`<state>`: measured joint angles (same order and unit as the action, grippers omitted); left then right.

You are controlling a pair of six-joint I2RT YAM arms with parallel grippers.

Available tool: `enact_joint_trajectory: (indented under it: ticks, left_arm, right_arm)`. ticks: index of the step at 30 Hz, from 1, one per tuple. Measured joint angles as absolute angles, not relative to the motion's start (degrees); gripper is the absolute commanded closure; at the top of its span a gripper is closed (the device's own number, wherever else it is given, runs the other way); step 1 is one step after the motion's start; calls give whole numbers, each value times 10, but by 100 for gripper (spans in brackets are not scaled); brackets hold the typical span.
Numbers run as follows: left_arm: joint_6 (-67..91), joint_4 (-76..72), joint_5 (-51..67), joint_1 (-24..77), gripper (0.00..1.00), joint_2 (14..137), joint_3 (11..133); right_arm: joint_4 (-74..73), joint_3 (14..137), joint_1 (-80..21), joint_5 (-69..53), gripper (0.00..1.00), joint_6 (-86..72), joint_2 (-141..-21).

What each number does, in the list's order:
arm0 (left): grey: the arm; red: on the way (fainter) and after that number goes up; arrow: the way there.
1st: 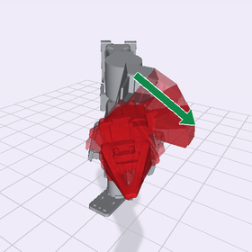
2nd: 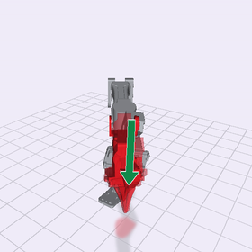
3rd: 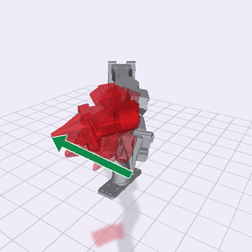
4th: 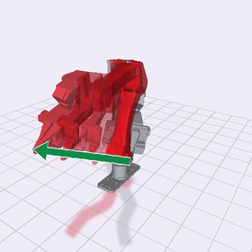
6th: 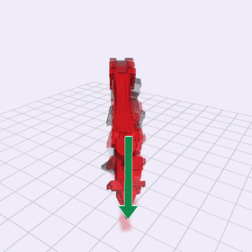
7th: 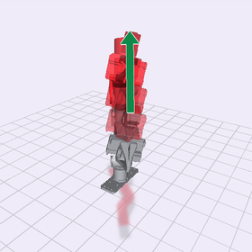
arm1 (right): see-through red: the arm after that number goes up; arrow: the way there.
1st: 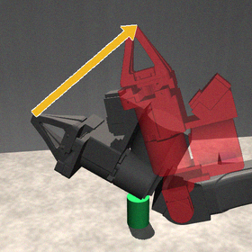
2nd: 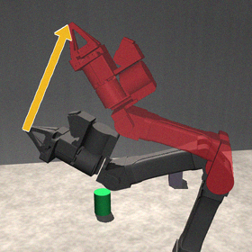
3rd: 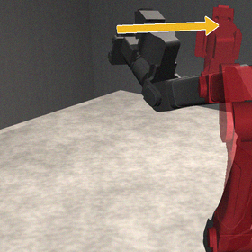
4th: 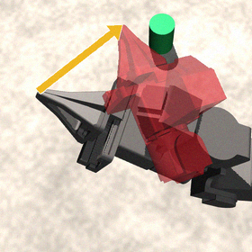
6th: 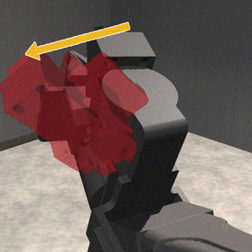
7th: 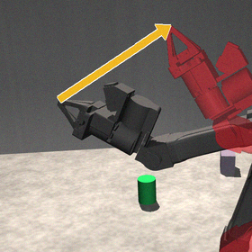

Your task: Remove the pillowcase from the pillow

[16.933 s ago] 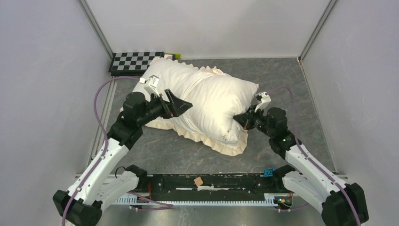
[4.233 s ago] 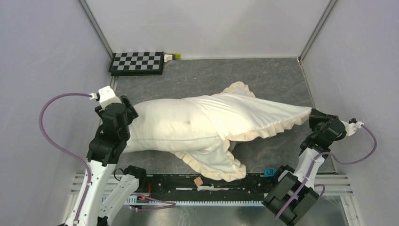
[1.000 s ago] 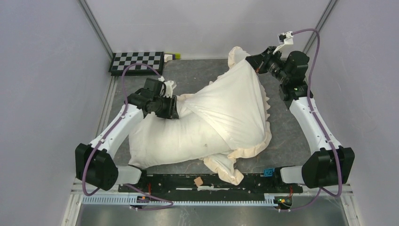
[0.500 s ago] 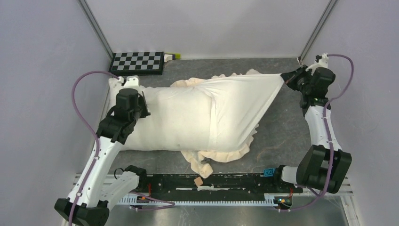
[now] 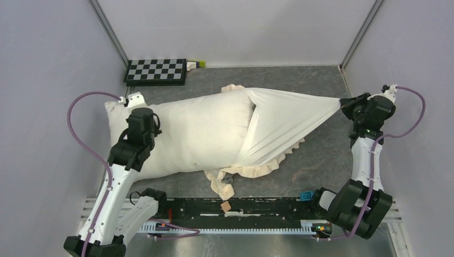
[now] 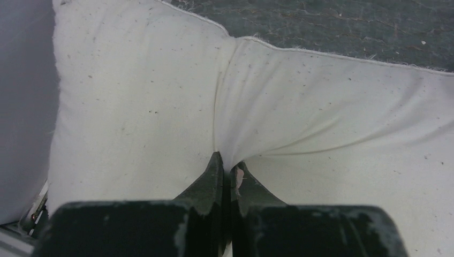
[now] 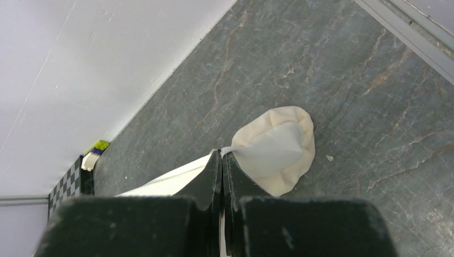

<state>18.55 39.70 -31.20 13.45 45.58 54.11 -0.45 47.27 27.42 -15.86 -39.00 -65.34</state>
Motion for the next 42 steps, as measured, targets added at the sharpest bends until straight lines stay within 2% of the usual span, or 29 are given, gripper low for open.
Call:
enact_joint_trajectory:
  ticks: [9,12,14,16,17,19,21,26,36,42]
  left_arm:
    - [187,362,-272,121,98,425,497]
    - [185,354,-259,119,98,423,496]
    - [183,354,-256,118,98,423,496]
    - [183,354,-254,117,98,422,496]
    - [181,354,-254,117,98,420,495]
    - [180,354,-254,116,98,415,493]
    - [179,354,-254,116,98,408,491]
    - [175,354,-250,116,98,397,486]
    - [175,359,-232,116,98,401,488]
    - [174,366,-221,116,98,385,488]
  right_arm:
    - [54,419,276,-172,99,-400,-611]
    - [68,402,266,-171,93,-400,-587]
    - [77,402,258,-177,75,-397,-586]
    - [82,402,252,-182,38,-394,-586]
    - [87,401,250,-185,27,-393,-585]
    - [99,393,248,-193,10,-387,-580]
    - [103,383,243,-199,2,-383,-571]
    - [90,378,188,-205,2,-353,-558]
    - [76,379,-56,-223,2,-280,-576]
    - [104,356,-196,-255,2,-277,-649]
